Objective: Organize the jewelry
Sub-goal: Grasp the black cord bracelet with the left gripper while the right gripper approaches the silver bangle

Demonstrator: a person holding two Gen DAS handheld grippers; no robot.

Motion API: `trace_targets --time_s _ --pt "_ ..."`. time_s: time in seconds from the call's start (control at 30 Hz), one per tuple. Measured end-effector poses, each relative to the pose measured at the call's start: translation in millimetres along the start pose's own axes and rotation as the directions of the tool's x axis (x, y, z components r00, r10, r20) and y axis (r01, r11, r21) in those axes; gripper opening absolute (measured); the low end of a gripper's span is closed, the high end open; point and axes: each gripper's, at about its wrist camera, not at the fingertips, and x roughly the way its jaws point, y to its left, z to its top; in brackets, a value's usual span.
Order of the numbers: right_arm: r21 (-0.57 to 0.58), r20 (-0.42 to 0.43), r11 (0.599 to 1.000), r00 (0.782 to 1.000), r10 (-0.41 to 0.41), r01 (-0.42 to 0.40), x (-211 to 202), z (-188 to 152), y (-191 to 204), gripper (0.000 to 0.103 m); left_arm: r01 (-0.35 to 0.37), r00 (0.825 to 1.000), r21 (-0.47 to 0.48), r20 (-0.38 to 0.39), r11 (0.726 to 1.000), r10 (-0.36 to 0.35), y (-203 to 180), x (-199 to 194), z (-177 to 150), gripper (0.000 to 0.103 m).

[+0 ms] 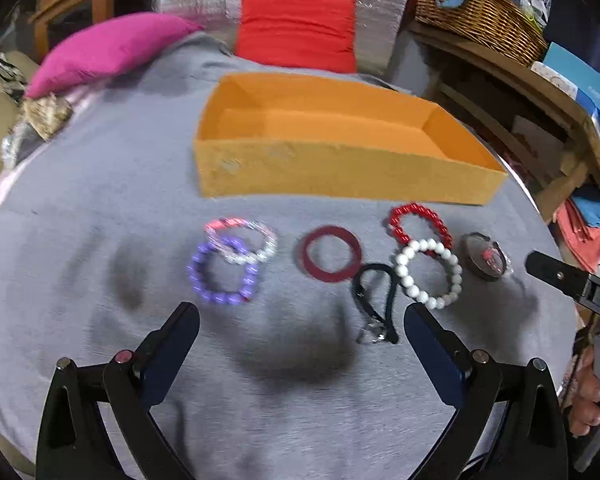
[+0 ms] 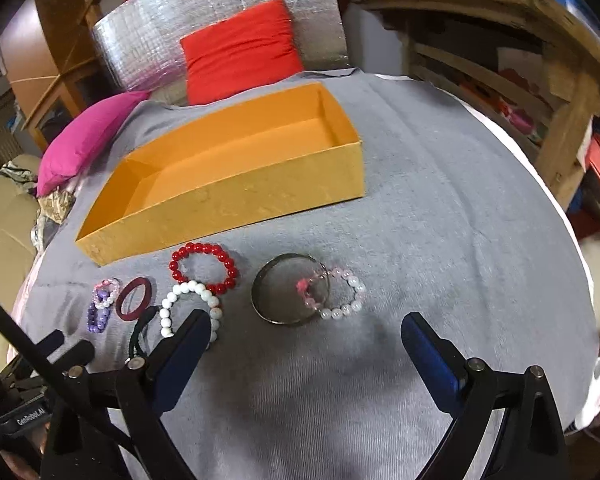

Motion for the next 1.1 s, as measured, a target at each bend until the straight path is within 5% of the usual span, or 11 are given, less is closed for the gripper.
trace_targets --time_s 0.3,0.4,0.47,0.63,0.8,1.1 --pt "0.061 -0.006 0.998 1.000 0.015 -0.014 5.9 0.4 -12.3 0.095 0.036 0.999 0.090 -0.005 0.995 -0.036 -27.7 19.9 -0.4 0.102" --pt "0.085 0.000 0.996 1.000 0.029 -0.029 5.0 0.5 -16.6 0.095 0.038 0.999 0.133 -0.011 0.990 -0.037 -34.9 28.3 1.2 0.079" --pt "0.086 -0.004 0.996 0.999 0.033 -0.033 6.1 0.6 -17.0 0.094 0.067 0.997 0.161 -0.046 0.985 -0.060 -38.1 36.0 0.8 0.045" --pt "0.082 -0.032 0.995 0.998 0.055 -0.052 14.2 0.3 -12.5 0.090 0.118 0.992 0.135 -0.061 0.984 -0.111 -35.0 39.5 5.9 0.010" --pt "0.045 -0.060 0.998 0.997 0.044 -0.041 26.0 -0.2 -0.8 0.087 0.152 0.988 0.144 -0.053 0.978 -0.145 -26.6 37.1 10.7 0.007" --pt "0.022 -0.090 1.000 0.996 -0.011 0.013 44.2 -0.6 8.0 0.066 0.182 0.983 0.122 -0.029 0.976 -0.180 -4.2 29.1 17.1 0.007"
